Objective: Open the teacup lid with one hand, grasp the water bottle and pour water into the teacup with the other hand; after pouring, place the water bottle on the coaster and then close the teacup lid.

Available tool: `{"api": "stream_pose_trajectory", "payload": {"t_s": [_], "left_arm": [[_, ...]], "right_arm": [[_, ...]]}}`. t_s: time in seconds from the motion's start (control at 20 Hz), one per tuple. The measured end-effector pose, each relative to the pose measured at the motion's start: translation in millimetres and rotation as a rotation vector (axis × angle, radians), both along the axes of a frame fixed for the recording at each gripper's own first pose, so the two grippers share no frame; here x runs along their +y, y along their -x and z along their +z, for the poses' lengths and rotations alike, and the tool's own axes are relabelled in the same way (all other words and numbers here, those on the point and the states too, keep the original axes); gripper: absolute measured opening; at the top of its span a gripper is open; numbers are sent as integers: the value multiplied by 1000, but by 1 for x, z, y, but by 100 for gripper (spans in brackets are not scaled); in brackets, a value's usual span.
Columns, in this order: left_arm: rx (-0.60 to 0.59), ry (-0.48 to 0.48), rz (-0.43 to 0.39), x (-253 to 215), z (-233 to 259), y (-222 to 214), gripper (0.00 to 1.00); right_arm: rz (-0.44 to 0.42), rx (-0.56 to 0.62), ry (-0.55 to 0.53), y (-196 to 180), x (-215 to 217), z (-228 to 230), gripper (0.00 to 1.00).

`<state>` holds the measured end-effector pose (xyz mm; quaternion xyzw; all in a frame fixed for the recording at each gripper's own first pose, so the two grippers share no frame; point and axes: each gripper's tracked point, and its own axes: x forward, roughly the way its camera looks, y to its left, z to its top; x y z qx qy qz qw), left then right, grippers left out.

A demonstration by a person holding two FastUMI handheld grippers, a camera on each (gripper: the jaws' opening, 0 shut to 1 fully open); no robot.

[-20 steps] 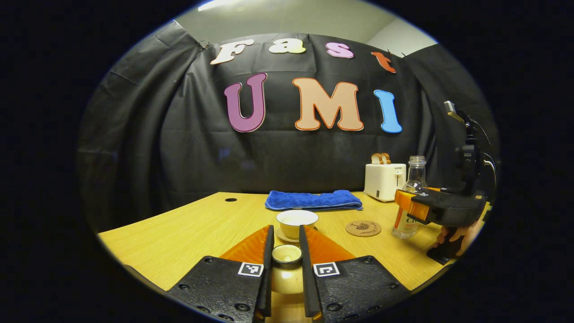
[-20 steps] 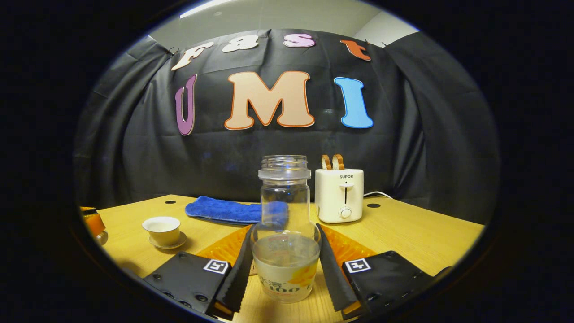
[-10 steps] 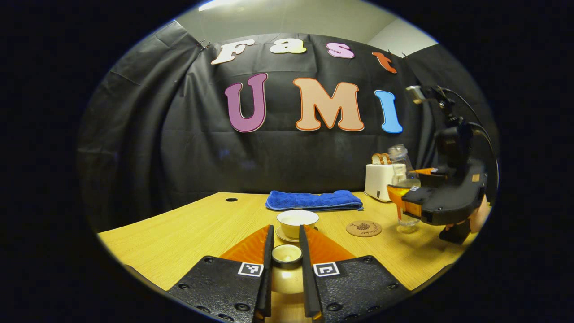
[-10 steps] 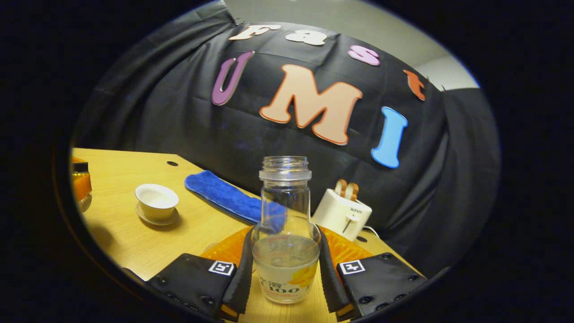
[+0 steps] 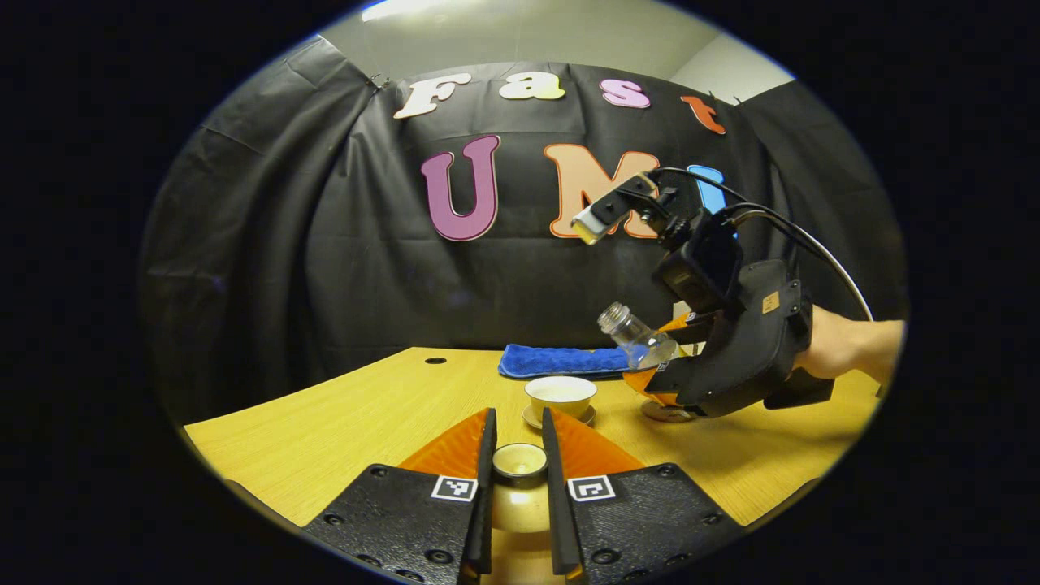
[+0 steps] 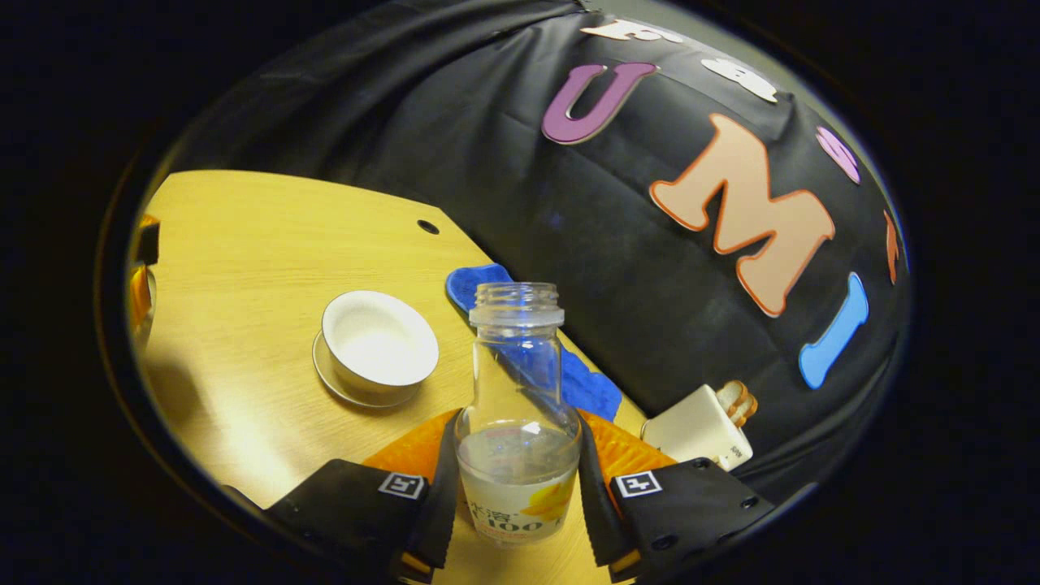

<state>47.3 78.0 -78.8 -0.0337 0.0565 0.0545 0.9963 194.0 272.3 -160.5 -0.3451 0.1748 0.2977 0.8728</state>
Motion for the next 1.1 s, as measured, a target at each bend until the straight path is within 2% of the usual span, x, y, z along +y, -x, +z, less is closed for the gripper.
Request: {"api": "stream_pose_trajectory", "payload": {"t_s": [0.1, 0.2, 0.5, 0.8, 1.1], "left_arm": [[-1, 1, -3, 0, 0, 1, 26], [-3, 2, -5, 0, 0, 2, 28], [-1, 2, -6, 1, 0, 0, 26], [-2, 2, -7, 1, 0, 1, 26], [-1, 1, -7, 1, -1, 1, 26]], "right_arm": [[45, 2, 79, -2, 6, -6, 70], [85, -32, 169, -7, 6, -7, 70], [173, -116, 402, -8, 6, -9, 70], [249, -195, 565, -11, 15, -11, 70], [280, -257, 673, -11, 19, -8, 69]]}}
